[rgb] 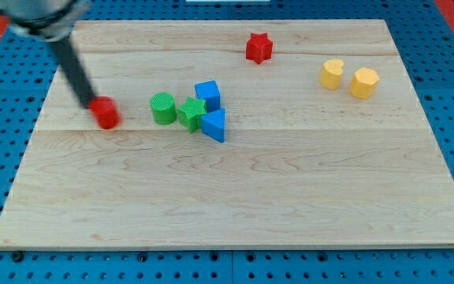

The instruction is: Point your arm to the group of blocks

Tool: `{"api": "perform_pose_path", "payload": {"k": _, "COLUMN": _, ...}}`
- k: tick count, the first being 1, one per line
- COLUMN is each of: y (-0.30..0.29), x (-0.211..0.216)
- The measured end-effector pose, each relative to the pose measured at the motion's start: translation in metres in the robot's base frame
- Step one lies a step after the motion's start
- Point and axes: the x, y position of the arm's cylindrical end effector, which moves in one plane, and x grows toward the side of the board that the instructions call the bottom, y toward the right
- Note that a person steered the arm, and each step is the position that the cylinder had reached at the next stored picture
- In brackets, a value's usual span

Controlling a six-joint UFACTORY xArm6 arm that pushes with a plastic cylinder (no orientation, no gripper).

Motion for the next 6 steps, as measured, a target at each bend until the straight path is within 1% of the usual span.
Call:
{"api": "perform_pose_path", "payload": {"k": 1, "y": 0.017, "x": -0.008}}
{"api": "perform_pose_path", "payload": {"k": 2, "y": -0.044, "x": 0.011}}
{"api": "perform_pose_path", "payload": {"k": 3, "y": -0.038, "x": 0.093}}
{"api": "perform_pose_path", "payload": {"k": 4, "y": 0.026, "x": 0.105}}
{"api": "perform_pose_path", "payload": {"k": 6, "y": 0.034, "x": 0.014}}
